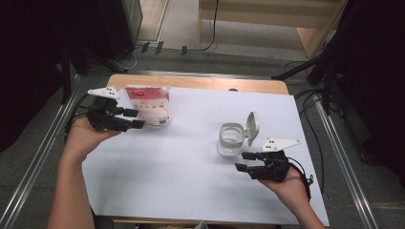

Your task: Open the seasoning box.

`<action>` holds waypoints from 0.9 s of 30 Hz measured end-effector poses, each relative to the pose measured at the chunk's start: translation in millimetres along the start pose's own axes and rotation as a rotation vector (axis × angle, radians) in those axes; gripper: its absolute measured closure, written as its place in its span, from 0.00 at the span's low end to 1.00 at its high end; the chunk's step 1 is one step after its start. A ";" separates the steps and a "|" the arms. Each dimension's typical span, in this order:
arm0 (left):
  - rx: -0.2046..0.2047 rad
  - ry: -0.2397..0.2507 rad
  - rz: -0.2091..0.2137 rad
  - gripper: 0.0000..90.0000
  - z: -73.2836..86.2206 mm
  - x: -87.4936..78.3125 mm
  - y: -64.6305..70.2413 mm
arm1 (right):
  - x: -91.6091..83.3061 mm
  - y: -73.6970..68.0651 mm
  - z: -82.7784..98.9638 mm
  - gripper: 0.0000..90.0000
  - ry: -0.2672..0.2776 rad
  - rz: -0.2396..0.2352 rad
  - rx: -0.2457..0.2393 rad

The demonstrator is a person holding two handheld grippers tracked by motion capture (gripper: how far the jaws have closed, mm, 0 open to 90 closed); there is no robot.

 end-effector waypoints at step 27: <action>-0.051 0.020 -0.100 0.41 -8.2 0.4 -55.8 | 3.5 -3.3 3.9 0.52 -0.015 0.012 0.003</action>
Point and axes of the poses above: each handheld gripper's, and its own axes: x roughly forward along the jaws, z roughly out of its underside, y roughly to its right, the point moved 1 cm from there along x, roughly forward along the jaws, and after that the axes turned 5 degrees about -z, right-handed, at the moved point
